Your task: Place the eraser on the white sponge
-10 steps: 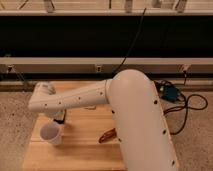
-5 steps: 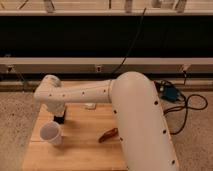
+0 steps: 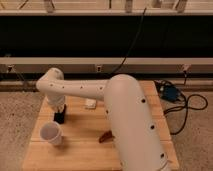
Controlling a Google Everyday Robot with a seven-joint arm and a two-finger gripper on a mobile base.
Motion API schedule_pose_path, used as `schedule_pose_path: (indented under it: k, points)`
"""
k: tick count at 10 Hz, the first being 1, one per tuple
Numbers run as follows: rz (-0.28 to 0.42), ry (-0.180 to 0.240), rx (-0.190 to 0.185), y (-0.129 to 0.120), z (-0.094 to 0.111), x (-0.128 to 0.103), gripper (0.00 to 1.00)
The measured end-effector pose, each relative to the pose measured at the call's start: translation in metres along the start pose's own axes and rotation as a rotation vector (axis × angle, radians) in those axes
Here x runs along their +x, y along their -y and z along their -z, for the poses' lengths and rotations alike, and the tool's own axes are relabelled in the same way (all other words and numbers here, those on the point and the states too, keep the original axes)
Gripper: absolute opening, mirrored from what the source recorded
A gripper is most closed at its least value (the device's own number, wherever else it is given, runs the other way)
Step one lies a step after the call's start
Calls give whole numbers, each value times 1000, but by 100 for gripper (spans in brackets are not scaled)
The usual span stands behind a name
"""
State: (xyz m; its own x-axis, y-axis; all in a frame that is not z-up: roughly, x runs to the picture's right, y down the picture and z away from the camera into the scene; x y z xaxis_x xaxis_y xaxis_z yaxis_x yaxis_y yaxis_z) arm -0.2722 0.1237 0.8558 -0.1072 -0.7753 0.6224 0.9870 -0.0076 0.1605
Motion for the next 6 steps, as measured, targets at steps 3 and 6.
schedule_pose_path:
  k: [3, 6]
  points:
    - [39, 9, -29, 4, 0, 13, 80]
    - [55, 22, -55, 1, 0, 19, 80]
